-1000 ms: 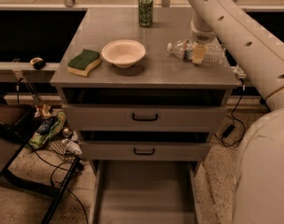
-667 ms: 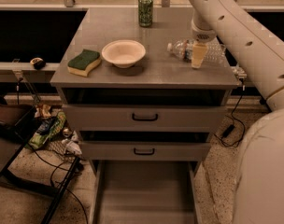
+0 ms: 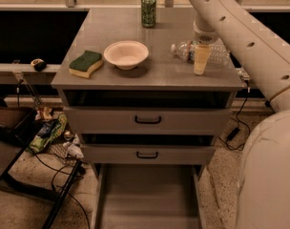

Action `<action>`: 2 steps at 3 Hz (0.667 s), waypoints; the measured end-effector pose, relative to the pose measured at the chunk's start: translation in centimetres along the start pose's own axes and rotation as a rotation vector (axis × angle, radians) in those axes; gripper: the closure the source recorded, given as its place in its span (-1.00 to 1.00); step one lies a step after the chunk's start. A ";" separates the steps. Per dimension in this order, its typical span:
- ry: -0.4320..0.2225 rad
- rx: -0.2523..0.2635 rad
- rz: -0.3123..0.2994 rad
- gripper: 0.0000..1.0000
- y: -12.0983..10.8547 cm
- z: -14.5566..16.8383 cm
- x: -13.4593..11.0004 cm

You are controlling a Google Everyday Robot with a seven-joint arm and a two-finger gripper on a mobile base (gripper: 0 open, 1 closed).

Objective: Pick water bottle from bottom drawer and place on counter

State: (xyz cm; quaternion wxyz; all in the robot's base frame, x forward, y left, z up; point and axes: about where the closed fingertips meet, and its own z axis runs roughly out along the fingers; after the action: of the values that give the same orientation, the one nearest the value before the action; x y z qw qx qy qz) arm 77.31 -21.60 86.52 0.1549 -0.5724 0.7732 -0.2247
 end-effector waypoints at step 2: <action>0.080 0.222 0.053 -1.00 -0.8 -13.3 0.7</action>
Offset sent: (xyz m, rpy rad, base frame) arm -0.1475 0.0364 0.2345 -0.2096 -0.4073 -0.1843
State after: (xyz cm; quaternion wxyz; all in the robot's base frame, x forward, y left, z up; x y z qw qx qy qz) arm 71.14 -20.24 98.22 0.1923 -0.5215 0.7641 -0.3275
